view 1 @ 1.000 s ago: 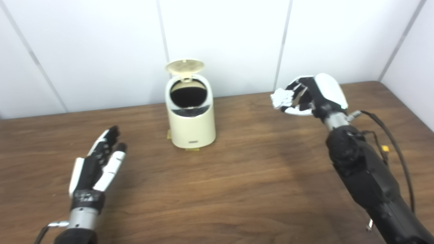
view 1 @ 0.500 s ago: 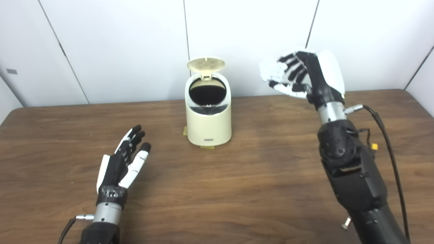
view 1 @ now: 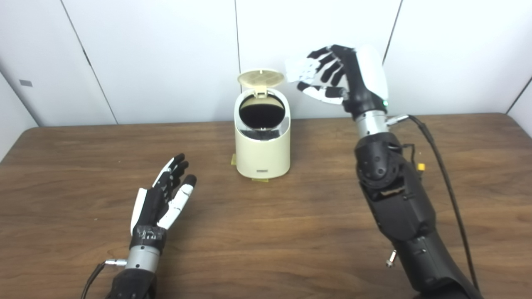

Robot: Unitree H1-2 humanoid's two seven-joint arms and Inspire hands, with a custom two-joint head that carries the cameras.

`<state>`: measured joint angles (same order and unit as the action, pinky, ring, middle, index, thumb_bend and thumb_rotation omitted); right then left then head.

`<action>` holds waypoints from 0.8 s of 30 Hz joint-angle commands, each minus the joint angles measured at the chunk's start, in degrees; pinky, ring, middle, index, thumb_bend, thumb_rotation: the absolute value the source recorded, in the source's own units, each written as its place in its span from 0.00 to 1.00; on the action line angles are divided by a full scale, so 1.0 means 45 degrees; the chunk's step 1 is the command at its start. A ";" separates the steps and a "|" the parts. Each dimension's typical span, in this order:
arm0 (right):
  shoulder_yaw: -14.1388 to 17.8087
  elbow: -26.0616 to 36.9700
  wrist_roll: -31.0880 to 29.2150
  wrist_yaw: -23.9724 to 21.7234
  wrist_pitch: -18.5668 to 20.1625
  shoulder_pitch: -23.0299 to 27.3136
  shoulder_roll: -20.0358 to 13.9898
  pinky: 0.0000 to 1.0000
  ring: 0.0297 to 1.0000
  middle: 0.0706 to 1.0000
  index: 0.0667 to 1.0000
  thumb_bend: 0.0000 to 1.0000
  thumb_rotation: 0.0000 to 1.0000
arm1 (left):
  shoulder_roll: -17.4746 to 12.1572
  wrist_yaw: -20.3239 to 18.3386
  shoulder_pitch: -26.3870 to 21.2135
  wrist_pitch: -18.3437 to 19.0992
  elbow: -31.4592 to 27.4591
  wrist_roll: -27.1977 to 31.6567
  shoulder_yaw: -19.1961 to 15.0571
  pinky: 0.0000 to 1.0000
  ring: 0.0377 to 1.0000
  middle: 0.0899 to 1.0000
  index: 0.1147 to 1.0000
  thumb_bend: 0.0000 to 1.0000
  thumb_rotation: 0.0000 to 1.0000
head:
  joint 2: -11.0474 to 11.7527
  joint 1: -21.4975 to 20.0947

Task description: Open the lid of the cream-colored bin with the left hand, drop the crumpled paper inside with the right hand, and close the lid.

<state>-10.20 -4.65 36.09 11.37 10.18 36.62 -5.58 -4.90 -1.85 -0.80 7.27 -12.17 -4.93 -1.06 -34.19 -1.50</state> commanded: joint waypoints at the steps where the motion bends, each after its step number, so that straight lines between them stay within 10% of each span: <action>1: -0.0075 0.0095 0.0114 0.0174 -0.0446 0.0800 0.0066 0.29 0.36 0.45 0.51 0.49 0.00 | 0.0062 0.0192 -0.0320 -0.0658 -0.0140 -0.0128 0.0052 0.96 0.93 0.90 0.95 0.63 0.66 | -0.0017 0.0027; 24: -0.0807 -0.1128 0.0282 -0.0159 -0.0560 0.0479 0.0042 0.28 0.36 0.45 0.52 0.49 0.00 | 0.0319 0.0565 -0.0244 -0.0689 -0.0154 -0.0526 0.0164 0.94 0.92 0.89 0.96 0.66 0.67 | -0.0114 0.0430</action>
<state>-14.02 -10.75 37.18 10.34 9.30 36.62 -4.80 -3.63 0.11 -0.74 6.27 -11.58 -7.13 -0.39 -34.63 0.35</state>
